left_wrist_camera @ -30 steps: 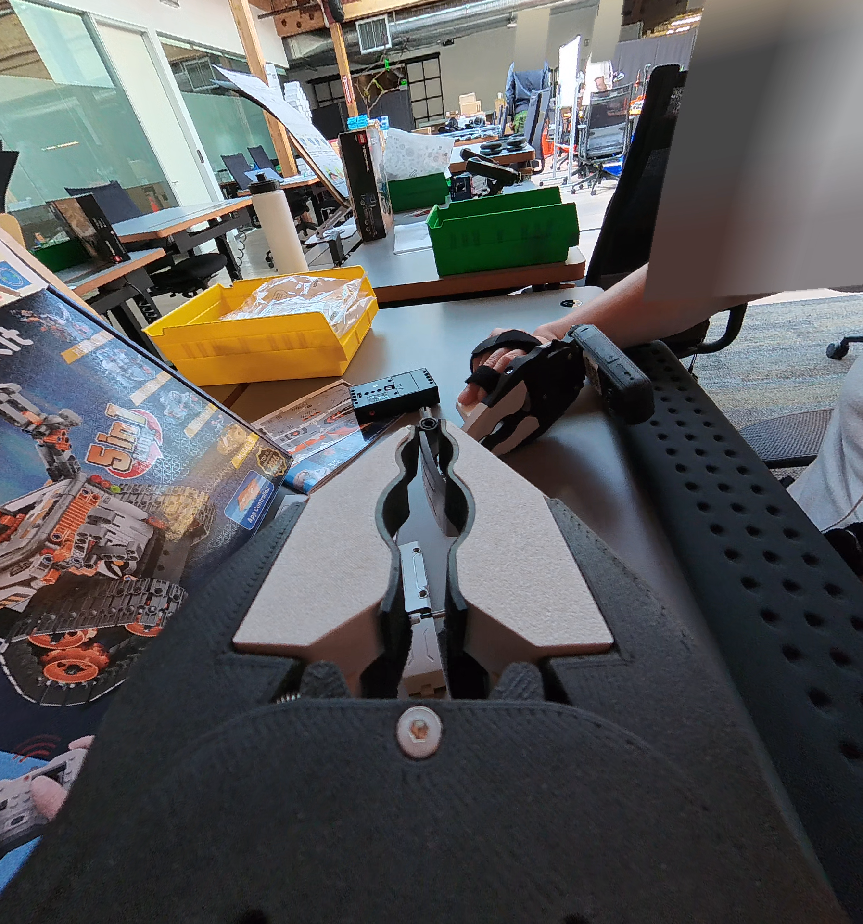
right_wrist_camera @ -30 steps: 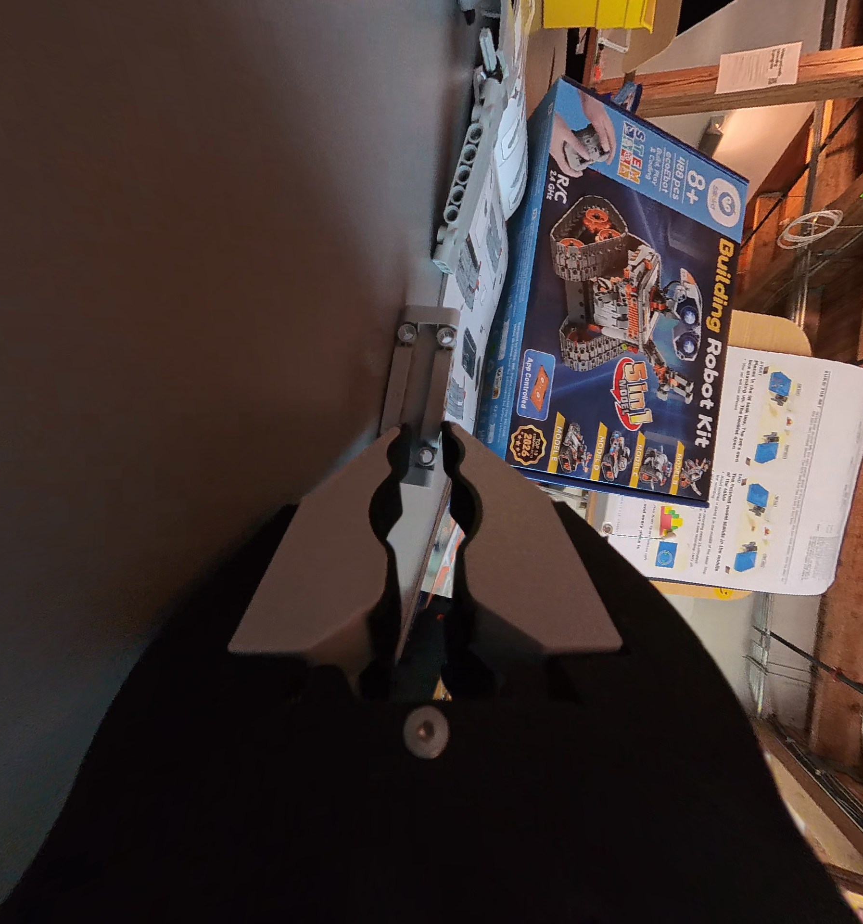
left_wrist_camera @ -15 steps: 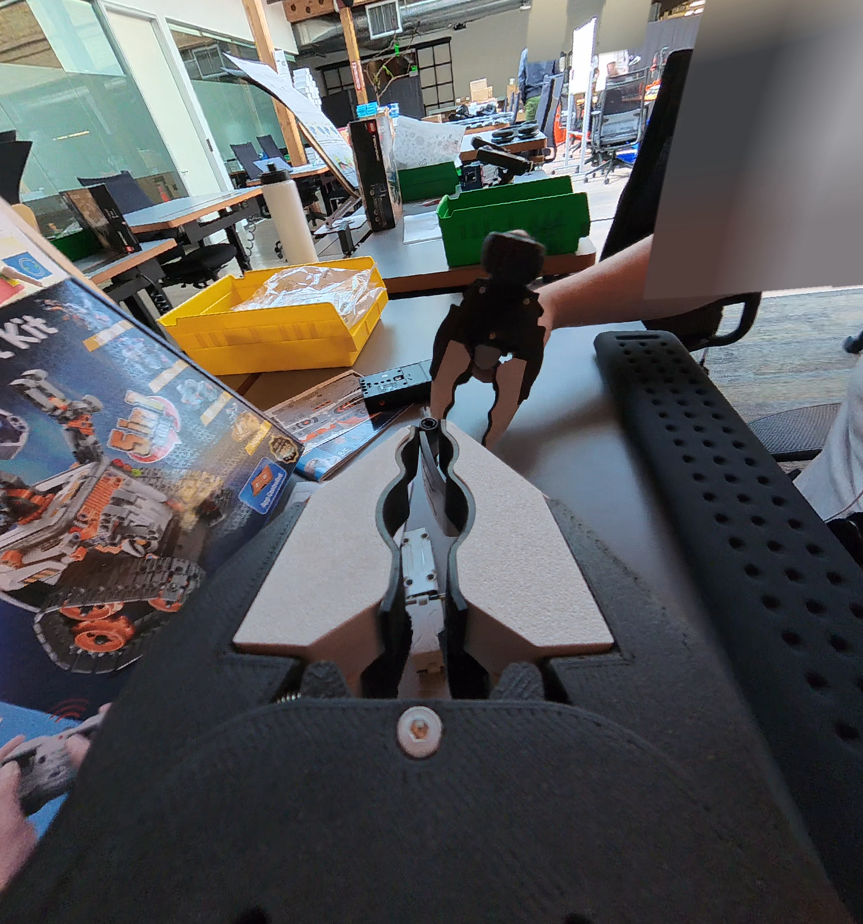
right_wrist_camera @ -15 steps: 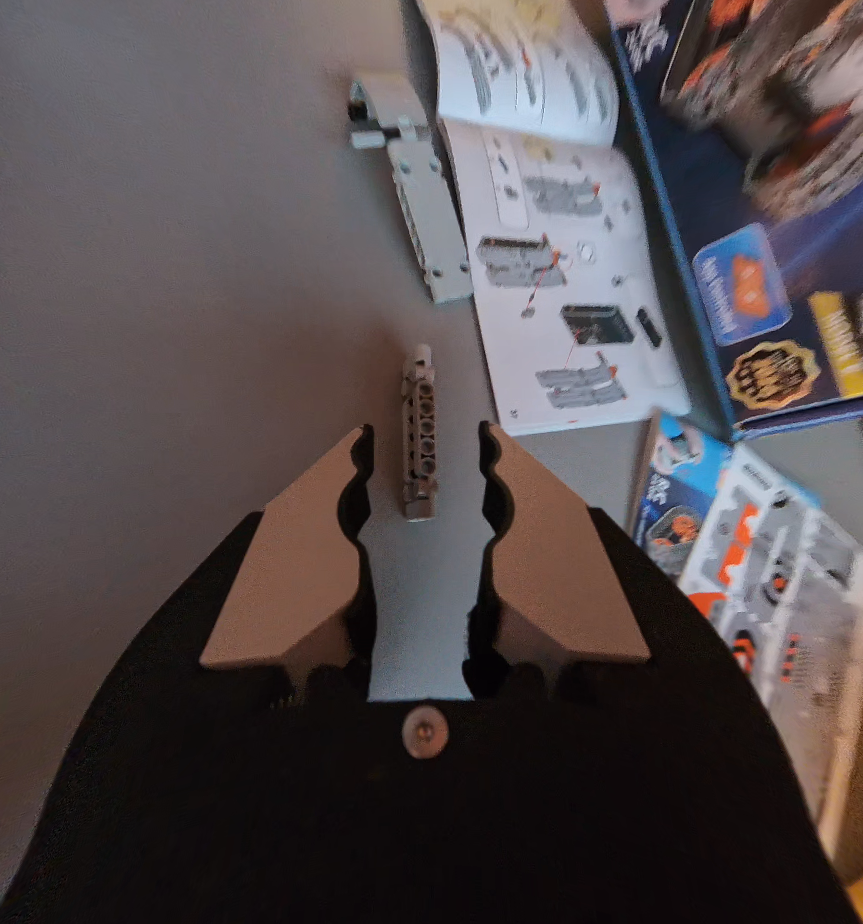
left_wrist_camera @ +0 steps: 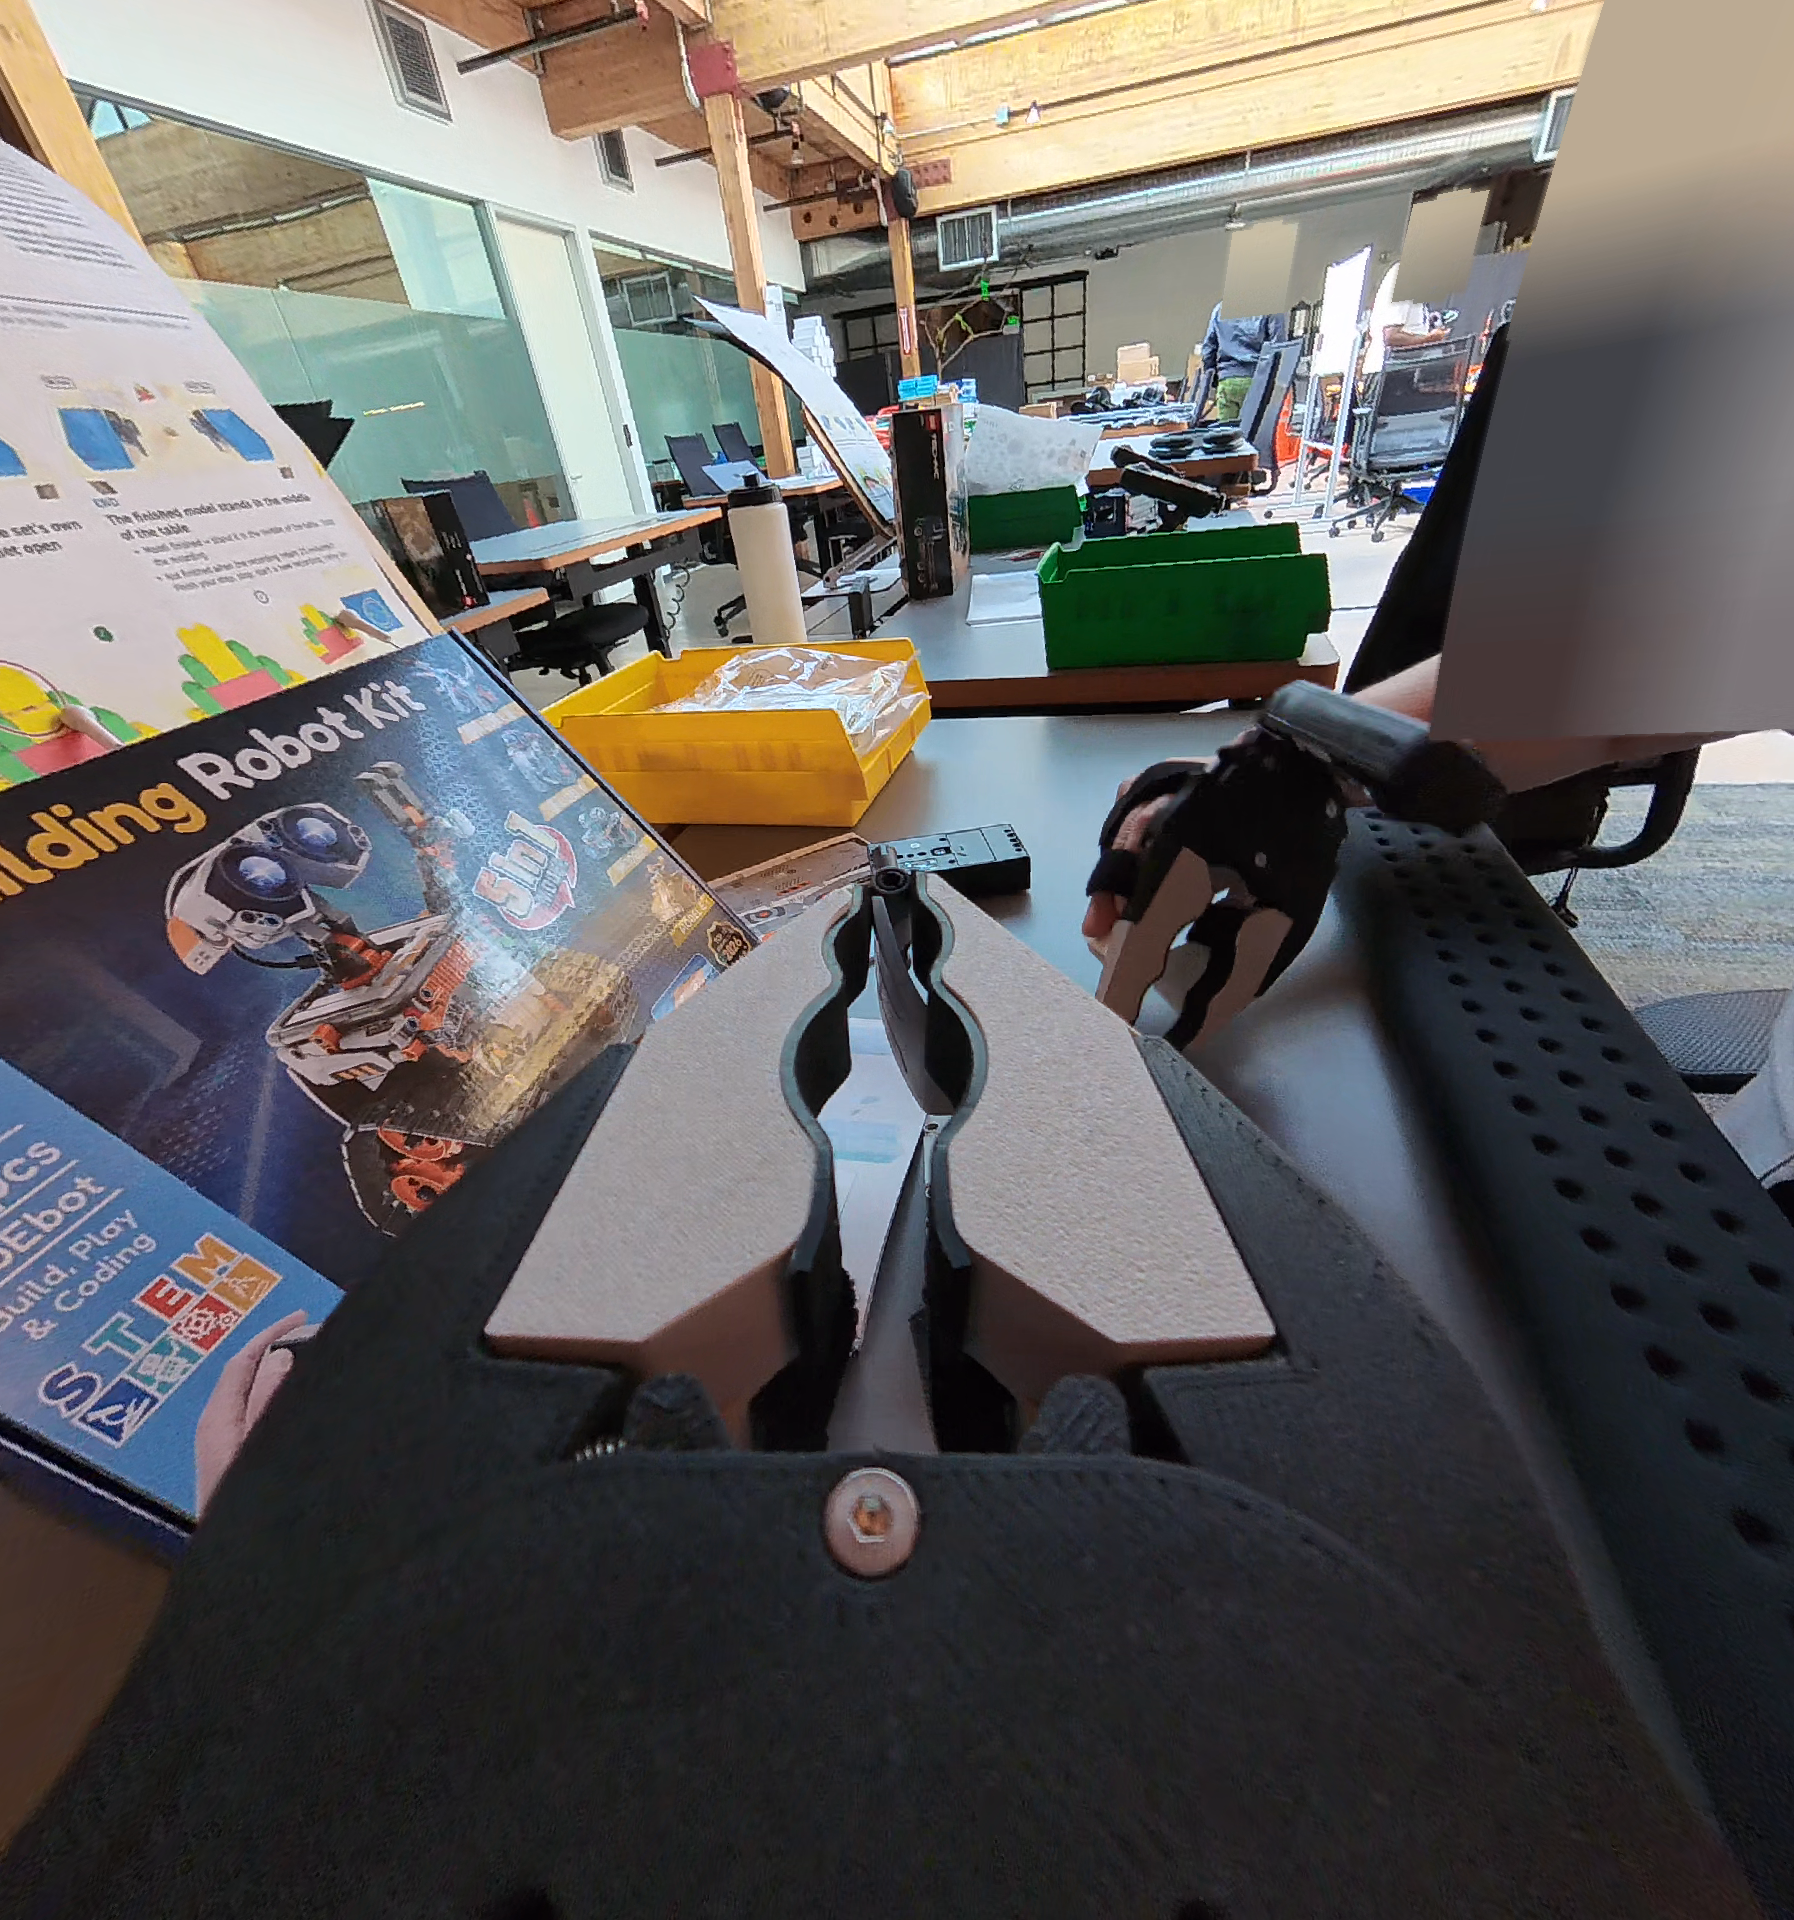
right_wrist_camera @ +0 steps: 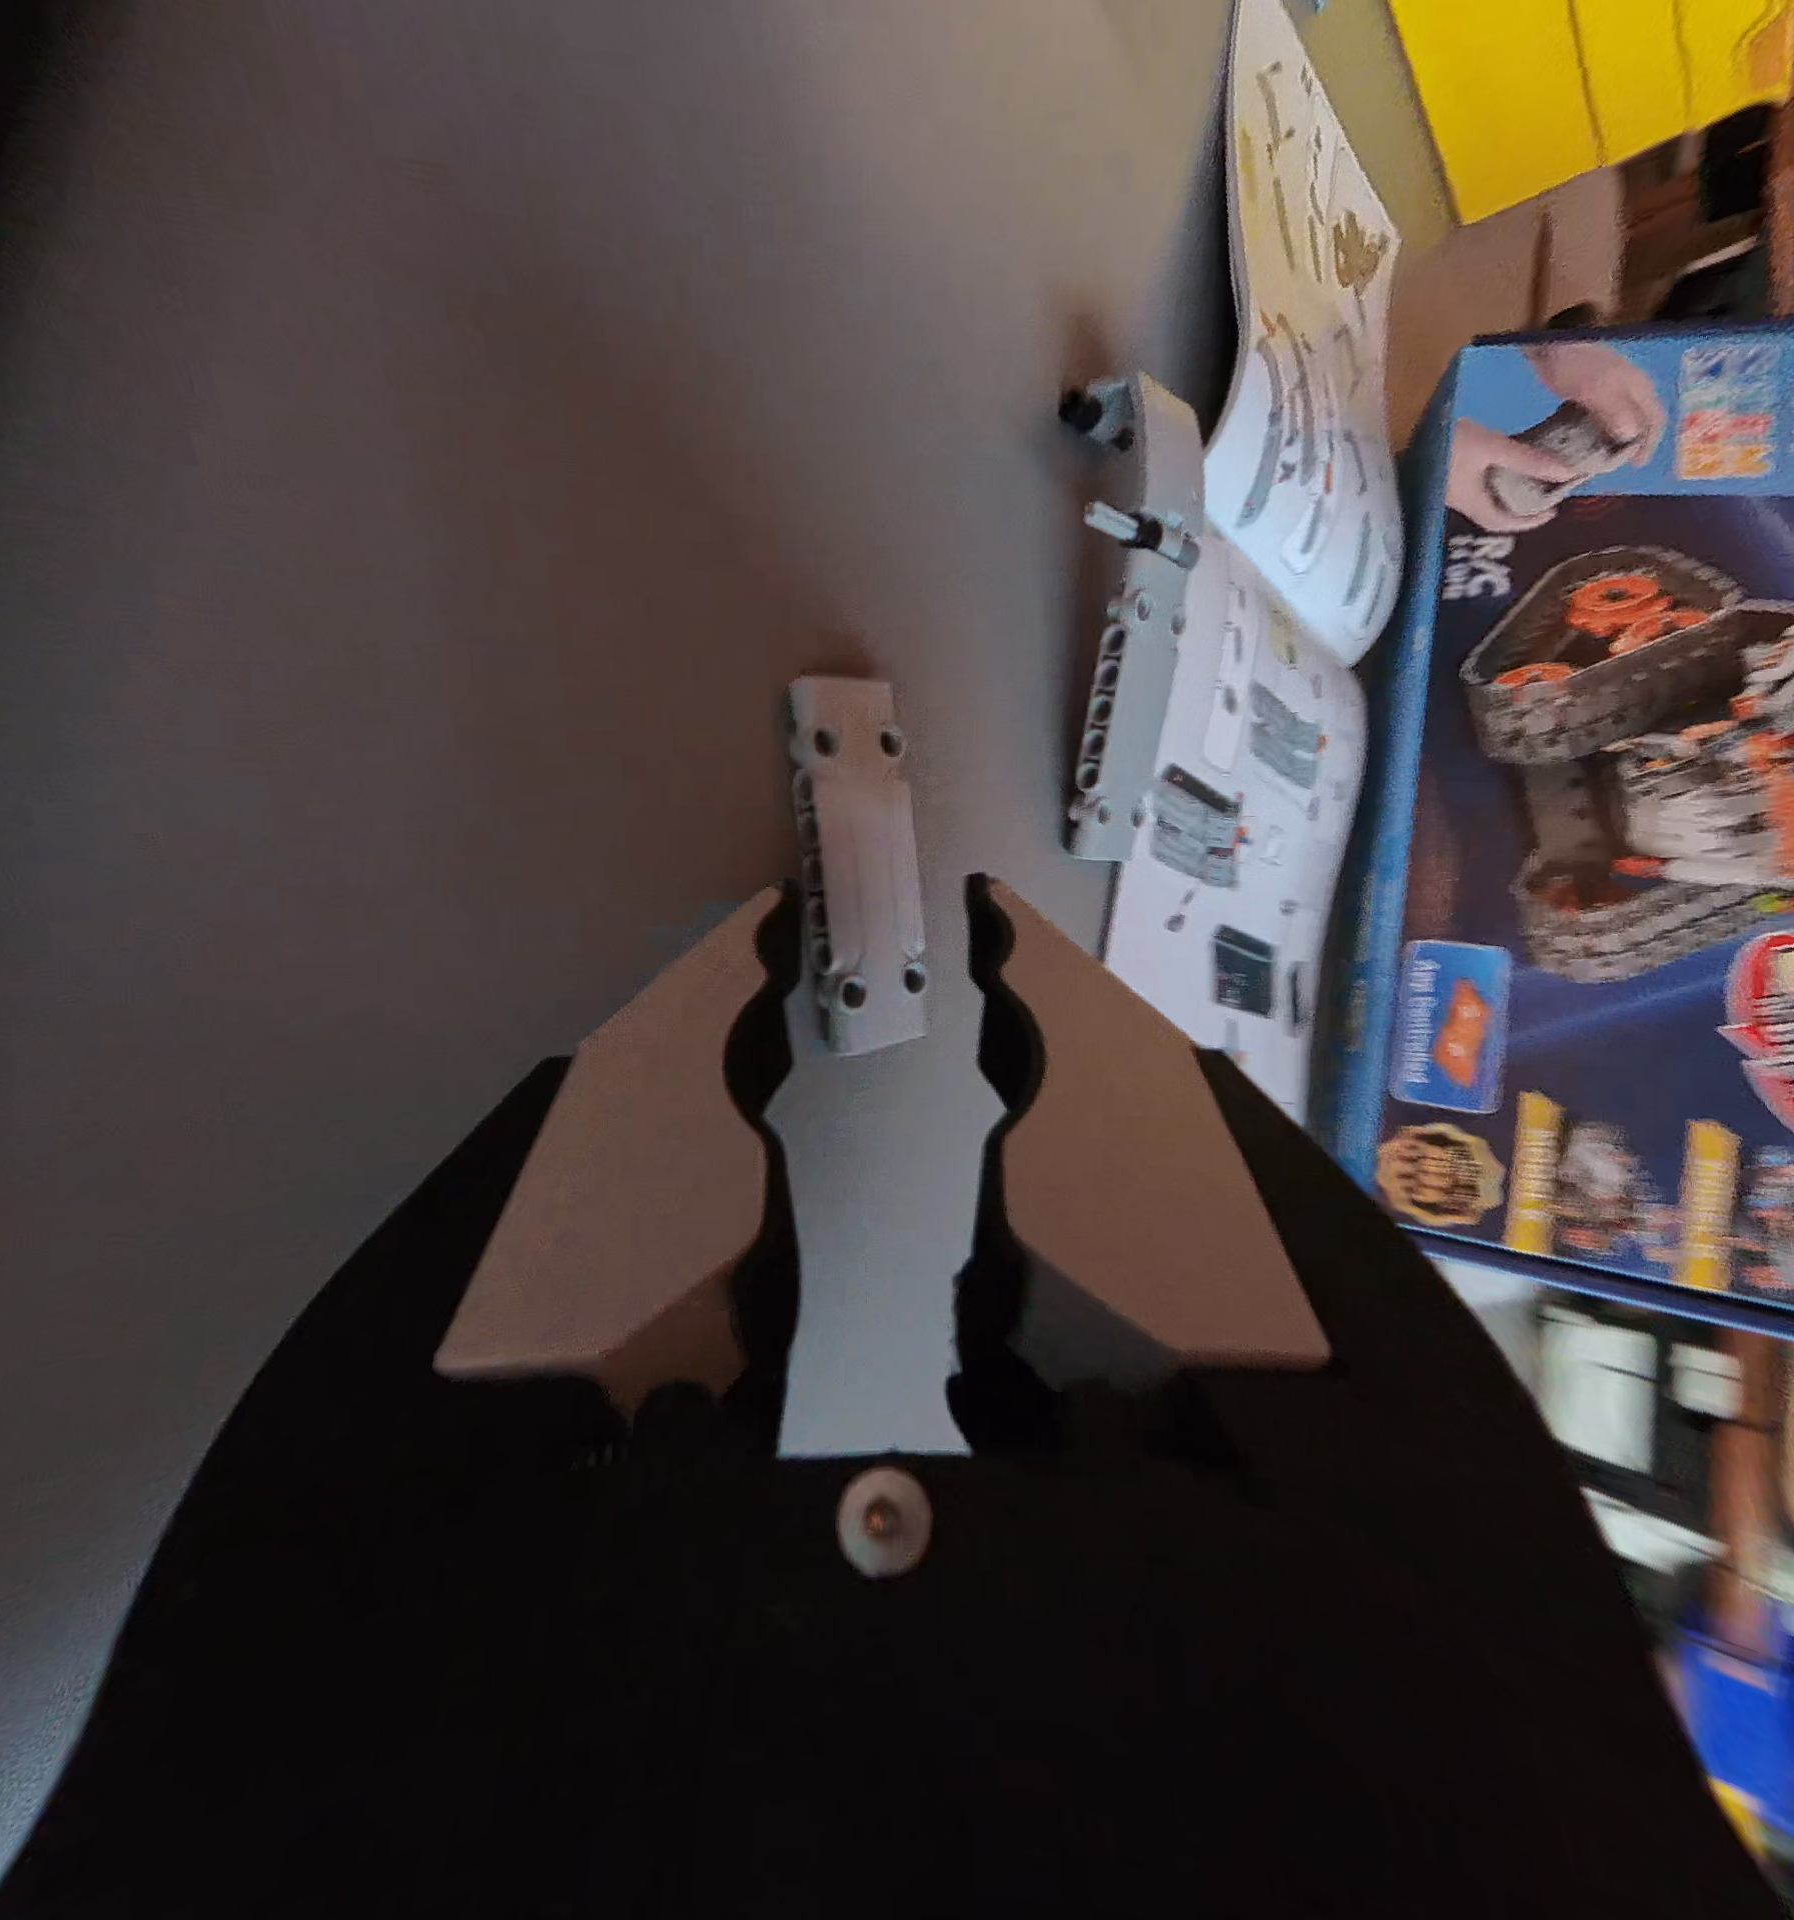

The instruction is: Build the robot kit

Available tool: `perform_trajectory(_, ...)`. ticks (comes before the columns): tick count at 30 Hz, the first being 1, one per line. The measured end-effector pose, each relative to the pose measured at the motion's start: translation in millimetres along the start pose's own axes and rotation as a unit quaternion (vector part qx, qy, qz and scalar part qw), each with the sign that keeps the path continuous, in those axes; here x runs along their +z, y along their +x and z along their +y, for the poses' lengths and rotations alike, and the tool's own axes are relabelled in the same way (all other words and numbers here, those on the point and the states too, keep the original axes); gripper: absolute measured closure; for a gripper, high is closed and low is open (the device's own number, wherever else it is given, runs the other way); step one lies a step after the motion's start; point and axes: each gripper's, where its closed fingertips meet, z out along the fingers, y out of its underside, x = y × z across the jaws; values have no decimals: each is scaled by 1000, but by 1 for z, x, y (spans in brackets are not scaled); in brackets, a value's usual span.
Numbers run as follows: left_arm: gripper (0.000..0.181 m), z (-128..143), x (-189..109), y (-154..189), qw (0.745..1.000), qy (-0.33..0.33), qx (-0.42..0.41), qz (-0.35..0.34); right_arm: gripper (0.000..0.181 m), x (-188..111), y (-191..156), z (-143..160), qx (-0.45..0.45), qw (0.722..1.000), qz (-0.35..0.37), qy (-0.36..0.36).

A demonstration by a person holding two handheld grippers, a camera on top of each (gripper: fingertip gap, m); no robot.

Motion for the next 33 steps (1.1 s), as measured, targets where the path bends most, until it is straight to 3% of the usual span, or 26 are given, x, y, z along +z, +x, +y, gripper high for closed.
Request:
perform_trajectory(3, 176, -1, 1, 2, 1000, 2, -2, 7, 136, -12, -5, -8, 136, 984, -103, 59)
perform_trajectory(5, 176, 0, 3, 4, 1000, 2, -5, 15, 131, -16, 2, -9, 190, 968, -134, 94)
perform_trajectory(8, 176, 7, 10, 10, 999, -14, -16, 37, 122, -11, 5, -11, 212, 954, -175, 120)
perform_trajectory(14, 176, 33, 25, 19, 995, -74, -16, 60, 117, 18, -11, -12, 216, 941, -248, 76)
perform_trajectory(22, 175, 45, 34, 24, 992, -99, -8, 76, 118, 19, -9, -8, 258, 935, -224, 92)
perform_trajectory(26, 176, 42, 31, 21, 994, -89, -8, 70, 153, 18, -11, -12, 251, 933, -237, 102)
perform_trajectory(28, 176, 40, 26, 18, 995, -86, -1, 58, 156, 18, -10, -11, 252, 933, -239, 100)
perform_trajectory(33, 177, 15, 9, -1, 999, -30, 30, -3, 158, 26, 11, -5, 183, 967, -157, 79)
